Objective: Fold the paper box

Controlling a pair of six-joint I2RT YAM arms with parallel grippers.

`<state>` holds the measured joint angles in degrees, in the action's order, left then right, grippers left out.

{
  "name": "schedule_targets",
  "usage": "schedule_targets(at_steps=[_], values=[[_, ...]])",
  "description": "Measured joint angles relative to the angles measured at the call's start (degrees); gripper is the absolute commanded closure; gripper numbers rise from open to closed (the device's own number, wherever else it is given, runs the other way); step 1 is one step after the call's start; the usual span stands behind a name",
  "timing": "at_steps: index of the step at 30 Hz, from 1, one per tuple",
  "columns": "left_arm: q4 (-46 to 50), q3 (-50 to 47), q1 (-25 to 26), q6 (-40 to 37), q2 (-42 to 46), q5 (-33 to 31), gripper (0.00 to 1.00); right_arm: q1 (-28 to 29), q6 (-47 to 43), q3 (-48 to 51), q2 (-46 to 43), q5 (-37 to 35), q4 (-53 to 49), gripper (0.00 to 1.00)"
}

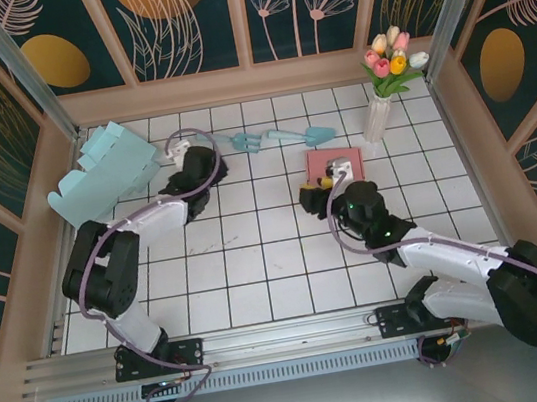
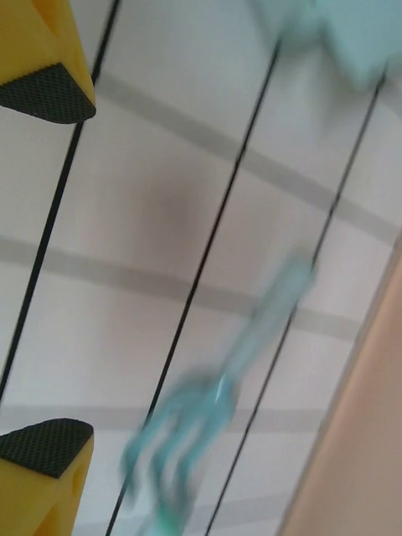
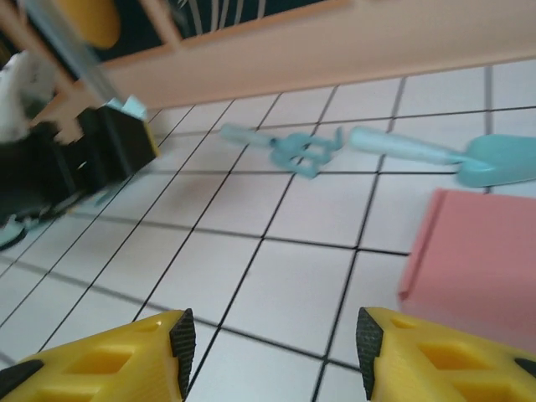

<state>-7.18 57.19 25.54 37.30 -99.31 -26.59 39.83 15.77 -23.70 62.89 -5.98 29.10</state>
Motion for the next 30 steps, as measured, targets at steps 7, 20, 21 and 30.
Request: schedule_targets(at_steps=[7,20,21,30], values=[[5.05,3.56,-6.1,-7.37,-7.39,-8.94,0.05,4.94,-3.96,-0.61,6.21,1.62,2.45,0.44],[14.64,20.83,-18.12,-8.26,-16.28,-5.84,0.06,8.92,-6.95,-3.34,12.17,3.96,3.72,0.44],[15.21,20.74,-18.93,-8.46,-16.5,-4.74,0.06,9.03,-6.95,-3.65,12.37,4.09,3.67,0.44],[16.46,20.44,-18.93,-10.93,-17.33,3.93,0.1,9.66,-6.95,-4.76,12.81,4.11,3.69,0.44]])
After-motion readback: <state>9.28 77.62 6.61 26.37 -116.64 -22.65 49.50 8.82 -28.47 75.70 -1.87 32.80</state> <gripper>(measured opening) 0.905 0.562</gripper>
